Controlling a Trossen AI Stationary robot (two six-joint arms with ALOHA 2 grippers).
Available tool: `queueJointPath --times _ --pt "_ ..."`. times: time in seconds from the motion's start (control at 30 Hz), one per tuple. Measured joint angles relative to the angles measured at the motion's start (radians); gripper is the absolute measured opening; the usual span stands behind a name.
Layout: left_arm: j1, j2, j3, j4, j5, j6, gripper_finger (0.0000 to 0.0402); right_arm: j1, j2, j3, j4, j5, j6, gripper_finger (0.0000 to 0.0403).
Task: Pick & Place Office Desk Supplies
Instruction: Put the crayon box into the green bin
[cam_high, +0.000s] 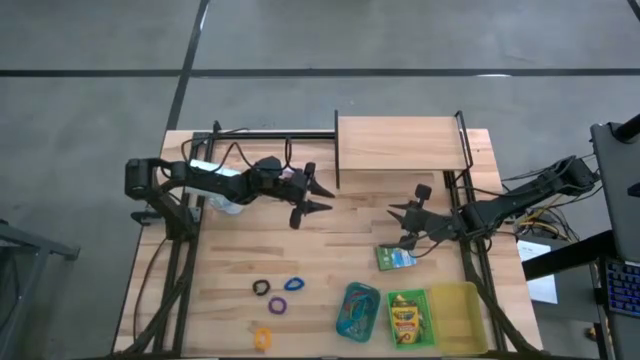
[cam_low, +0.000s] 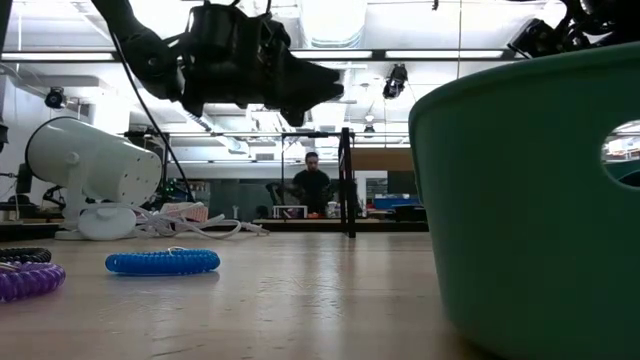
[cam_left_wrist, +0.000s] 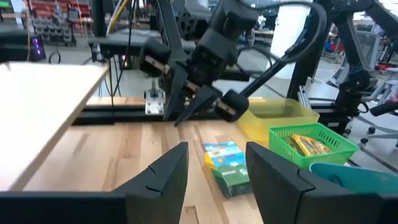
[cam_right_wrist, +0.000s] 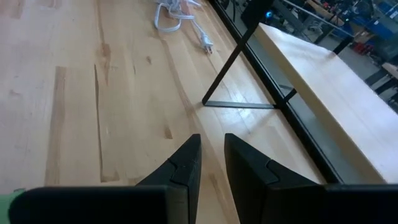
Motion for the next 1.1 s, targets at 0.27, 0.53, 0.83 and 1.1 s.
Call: queueJointPath --times 0.27,0.53,0.83,1.1 --pt "0.0 0.0 0.0 -0.118 0.0 0.0 0.0165 0.0 0.0 0.0 0.002 -0.131 0.474 0.0068" --pt "0.0 0.0 0.002 -0.062 0.0 -0.007 0.0165 0.0 0.0 0.0 0.001 -0.139 0.636 0.0068" --pt "0.0 0.0 0.001 -0.076 0.0 -0.006 0.0165 -0.001 0.0 0.0 0.053 -0.138 0.646 0.0068" --pt "0.0 0.0 0.001 -0.132 -0.001 -0.005 0.0165 0.0 -0.018 0.052 0.075 -0.344 0.712 0.0068"
